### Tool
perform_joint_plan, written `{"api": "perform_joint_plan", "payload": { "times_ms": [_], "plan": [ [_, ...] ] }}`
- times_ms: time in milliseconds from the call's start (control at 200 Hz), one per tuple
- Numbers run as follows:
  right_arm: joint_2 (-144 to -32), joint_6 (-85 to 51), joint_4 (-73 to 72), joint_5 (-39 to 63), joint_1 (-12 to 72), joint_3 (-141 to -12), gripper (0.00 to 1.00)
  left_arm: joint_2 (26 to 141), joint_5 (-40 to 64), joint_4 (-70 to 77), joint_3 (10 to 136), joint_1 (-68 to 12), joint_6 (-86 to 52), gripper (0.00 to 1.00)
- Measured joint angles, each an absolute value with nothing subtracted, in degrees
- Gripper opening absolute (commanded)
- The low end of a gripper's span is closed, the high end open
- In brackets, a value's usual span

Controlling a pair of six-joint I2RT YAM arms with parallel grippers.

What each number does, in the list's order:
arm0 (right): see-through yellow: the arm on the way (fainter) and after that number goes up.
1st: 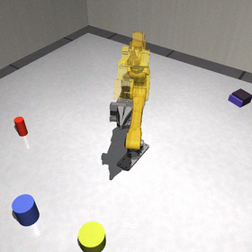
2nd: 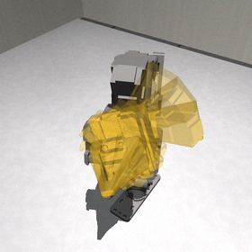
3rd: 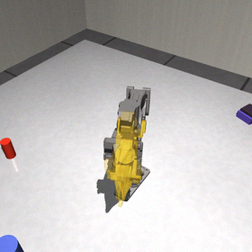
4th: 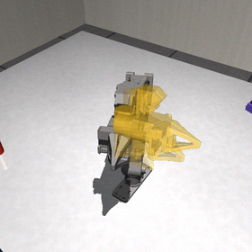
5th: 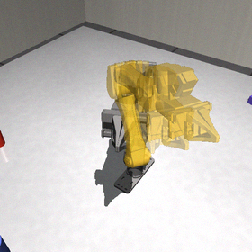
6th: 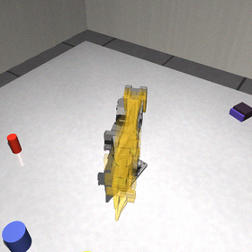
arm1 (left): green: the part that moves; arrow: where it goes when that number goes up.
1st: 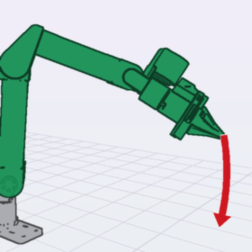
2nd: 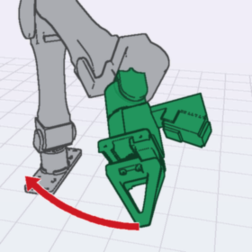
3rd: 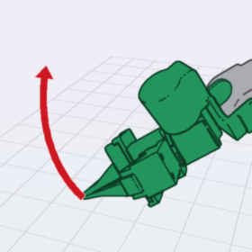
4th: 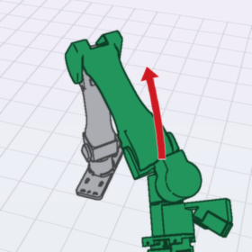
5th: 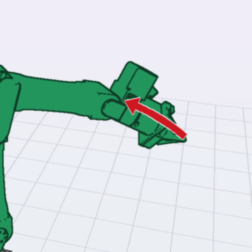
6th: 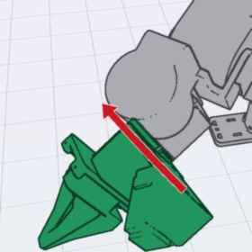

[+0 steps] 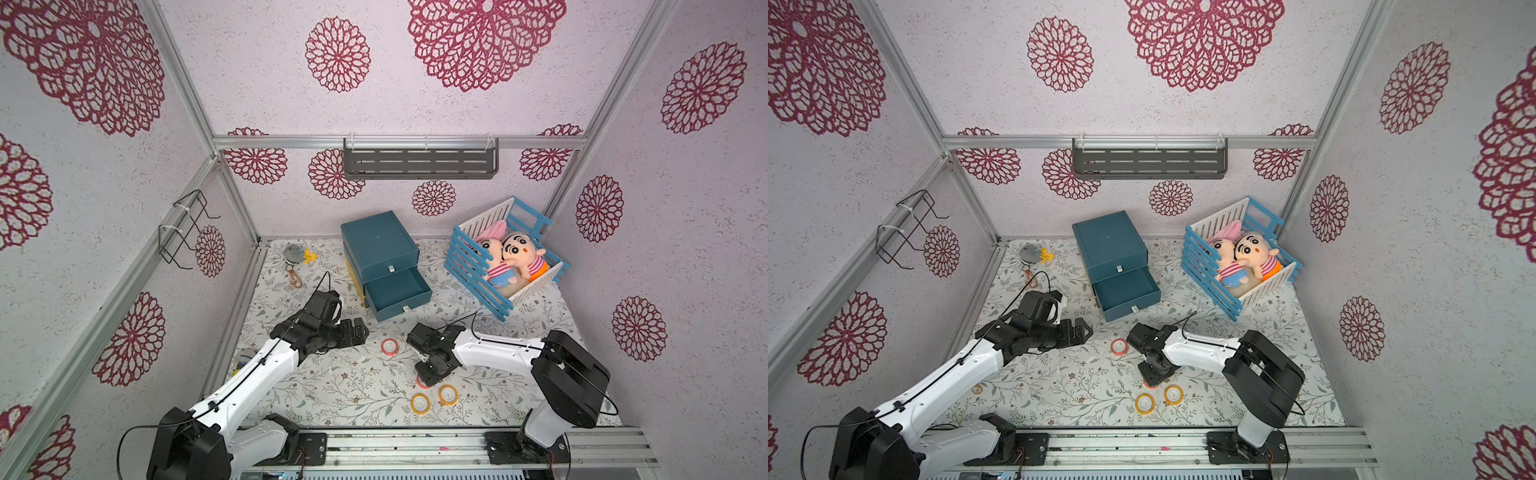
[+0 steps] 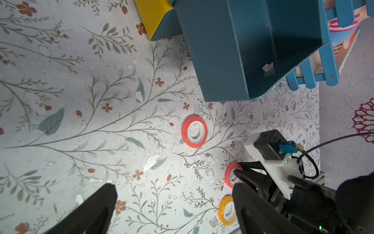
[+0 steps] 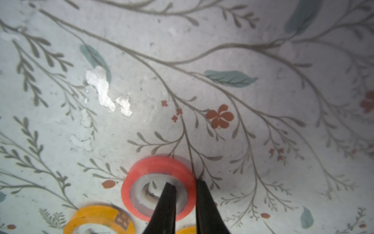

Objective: Place the transparent tape into the drawer according to color
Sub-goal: Pick up the tape at the center of the board.

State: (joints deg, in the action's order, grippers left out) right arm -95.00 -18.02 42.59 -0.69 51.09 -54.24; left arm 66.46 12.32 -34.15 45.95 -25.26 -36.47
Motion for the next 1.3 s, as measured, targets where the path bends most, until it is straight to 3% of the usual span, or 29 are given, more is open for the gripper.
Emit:
{"api": "perform_joint_plan", "payload": {
  "times_ms": [1301],
  "plan": [
    [-90.2, -17.1, 49.3, -2.1, 45.9, -62.0, 0.00, 67.1, 12.4, -34.2, 46.0, -25.3, -36.5, 0.97]
  ]
}}
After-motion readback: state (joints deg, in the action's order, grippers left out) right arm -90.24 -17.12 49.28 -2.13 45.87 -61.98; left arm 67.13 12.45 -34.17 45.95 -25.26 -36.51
